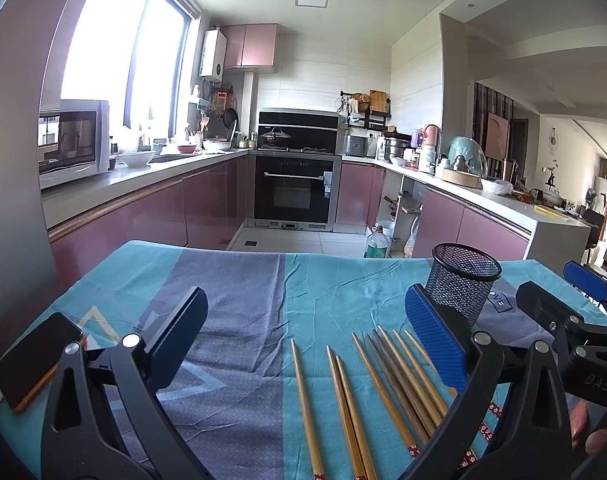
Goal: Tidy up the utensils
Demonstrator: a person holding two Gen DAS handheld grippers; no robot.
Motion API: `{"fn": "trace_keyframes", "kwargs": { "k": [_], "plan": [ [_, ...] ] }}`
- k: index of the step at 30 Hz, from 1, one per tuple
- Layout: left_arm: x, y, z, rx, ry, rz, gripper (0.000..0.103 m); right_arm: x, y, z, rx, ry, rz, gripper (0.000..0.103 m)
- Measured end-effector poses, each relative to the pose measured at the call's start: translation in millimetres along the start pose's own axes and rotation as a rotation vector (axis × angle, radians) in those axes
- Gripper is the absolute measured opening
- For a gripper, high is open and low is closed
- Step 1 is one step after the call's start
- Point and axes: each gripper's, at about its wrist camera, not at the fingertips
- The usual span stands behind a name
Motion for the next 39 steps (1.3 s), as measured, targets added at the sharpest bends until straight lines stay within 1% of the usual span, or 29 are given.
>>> {"fn": "trace_keyframes", "kwargs": {
  "k": [39],
  "plan": [
    [0.3, -2.7, 1.1, 0.002, -0.002, 0.007, 0.097, -4.2, 0.9, -6.6, 0.015, 0.011, -0.010, 0.097]
  ]
}}
Point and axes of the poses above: each gripper's, at about its wrist camera, not at the fingertips, and z roughly against the way its jaws point, y to its left, x to its top, and after that the axes turned 11 degrees about -x, right-handed
